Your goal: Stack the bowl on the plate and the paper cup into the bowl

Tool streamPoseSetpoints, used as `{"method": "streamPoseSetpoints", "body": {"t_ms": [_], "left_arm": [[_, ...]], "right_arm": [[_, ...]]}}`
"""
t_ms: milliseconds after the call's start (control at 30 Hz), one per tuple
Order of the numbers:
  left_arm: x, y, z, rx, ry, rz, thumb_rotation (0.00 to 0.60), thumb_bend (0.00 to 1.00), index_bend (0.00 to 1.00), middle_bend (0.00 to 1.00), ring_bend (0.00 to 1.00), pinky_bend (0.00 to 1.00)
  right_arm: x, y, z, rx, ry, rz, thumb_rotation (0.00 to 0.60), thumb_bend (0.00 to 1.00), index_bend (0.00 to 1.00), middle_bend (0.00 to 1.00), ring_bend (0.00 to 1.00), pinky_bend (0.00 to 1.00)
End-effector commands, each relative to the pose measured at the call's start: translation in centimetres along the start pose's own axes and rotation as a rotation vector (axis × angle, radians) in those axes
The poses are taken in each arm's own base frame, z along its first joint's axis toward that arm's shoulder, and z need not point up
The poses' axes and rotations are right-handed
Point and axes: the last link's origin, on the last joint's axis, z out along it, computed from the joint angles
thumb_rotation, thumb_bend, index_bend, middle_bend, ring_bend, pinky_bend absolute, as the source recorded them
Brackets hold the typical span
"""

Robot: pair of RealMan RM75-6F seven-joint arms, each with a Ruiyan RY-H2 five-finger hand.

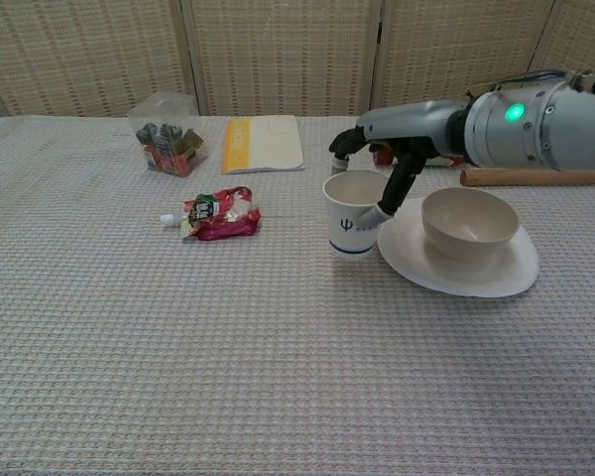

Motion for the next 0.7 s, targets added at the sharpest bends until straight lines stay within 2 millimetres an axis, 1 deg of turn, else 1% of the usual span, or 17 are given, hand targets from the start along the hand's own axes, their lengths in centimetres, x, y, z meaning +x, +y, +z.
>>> {"method": "streamPoseSetpoints", "body": {"t_ms": [33,167,400,533,700], "left_arm": [[-0.1,0.1,0.1,-0.002,-0.003,0.004,0.6,0.25,0.07,0.0,0.0,0.16],[-0.5,0.4,0.2,-0.007,-0.016,0.014,0.6,0.25,0.07,0.0,0.0,0.16],[-1.4,0.9,0.7,-0.018,-0.045,0.03,0.6,0.25,0.07,0.0,0.0,0.16],[-1.7,0.8,0.9,-0.015,-0.052,0.032,0.6,0.25,0.07,0.0,0.0,0.16],[-1.9,1.1,0.9,-0.023,-0.057,0.037,0.6,0.25,0.07,0.0,0.0,0.16]], "right_arm": [[2.0,0.9,-1.4,-0.02,0.055,0.015,0.6,0.27,0.4,0.0,0.0,0.0],[3.5,3.0,-2.8,-0.071,0.077,0.035,0.6,0.27,0.4,0.0,0.0,0.0],[5.2,6.2,-4.3,-0.138,0.102,0.037,0.6,0.27,0.4,0.0,0.0,0.0],[5.3,7.6,-5.3,-0.169,0.087,0.045,0.6,0.27,0.4,0.0,0.0,0.0],[4.7,9.3,-6.2,-0.194,0.049,0.047,0.6,0.27,0.4,0.0,0.0,0.0]]}}
